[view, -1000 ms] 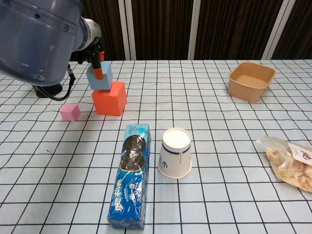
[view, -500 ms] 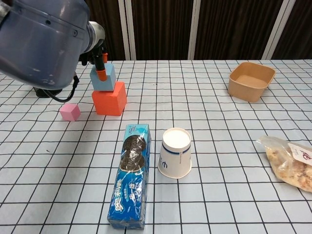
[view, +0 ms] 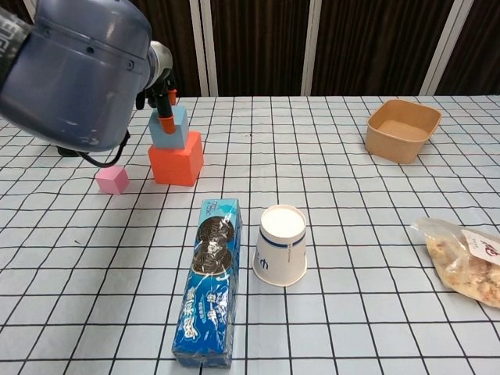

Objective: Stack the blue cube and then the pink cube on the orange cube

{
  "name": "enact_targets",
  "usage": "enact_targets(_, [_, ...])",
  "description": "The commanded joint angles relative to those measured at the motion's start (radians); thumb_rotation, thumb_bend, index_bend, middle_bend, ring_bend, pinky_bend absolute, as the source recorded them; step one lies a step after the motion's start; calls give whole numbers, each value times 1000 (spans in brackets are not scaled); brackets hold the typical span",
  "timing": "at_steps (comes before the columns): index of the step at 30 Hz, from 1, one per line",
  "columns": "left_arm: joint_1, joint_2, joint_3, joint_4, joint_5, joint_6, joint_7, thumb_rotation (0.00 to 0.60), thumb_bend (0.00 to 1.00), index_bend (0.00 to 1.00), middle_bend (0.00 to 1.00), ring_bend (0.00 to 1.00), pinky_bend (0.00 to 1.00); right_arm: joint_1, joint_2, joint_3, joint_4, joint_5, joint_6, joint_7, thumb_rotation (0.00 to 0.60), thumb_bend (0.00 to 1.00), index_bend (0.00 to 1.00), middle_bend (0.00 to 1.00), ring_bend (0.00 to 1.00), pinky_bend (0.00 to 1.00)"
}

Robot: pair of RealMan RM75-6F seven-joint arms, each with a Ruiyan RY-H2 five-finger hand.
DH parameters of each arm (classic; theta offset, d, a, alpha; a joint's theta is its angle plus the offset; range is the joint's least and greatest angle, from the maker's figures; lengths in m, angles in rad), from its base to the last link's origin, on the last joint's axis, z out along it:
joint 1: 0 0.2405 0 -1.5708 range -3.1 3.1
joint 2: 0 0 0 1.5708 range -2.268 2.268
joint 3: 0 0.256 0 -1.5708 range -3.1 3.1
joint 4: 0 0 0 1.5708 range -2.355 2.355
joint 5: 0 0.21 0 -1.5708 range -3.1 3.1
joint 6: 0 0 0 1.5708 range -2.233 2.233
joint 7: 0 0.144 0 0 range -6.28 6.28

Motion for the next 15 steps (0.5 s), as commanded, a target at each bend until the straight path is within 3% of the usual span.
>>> enact_targets(1, [-1,-3,-2,0,1,2,2,600,375,505,869,695,717,0,0,0,0,1,-1,0,600,94,0,42,34,36])
enact_targets(15, [8,-6,-11,0,7,6,11,600,375,505,869,695,717,0,1,0,0,-1,1,4,600,94,0,42,34,36])
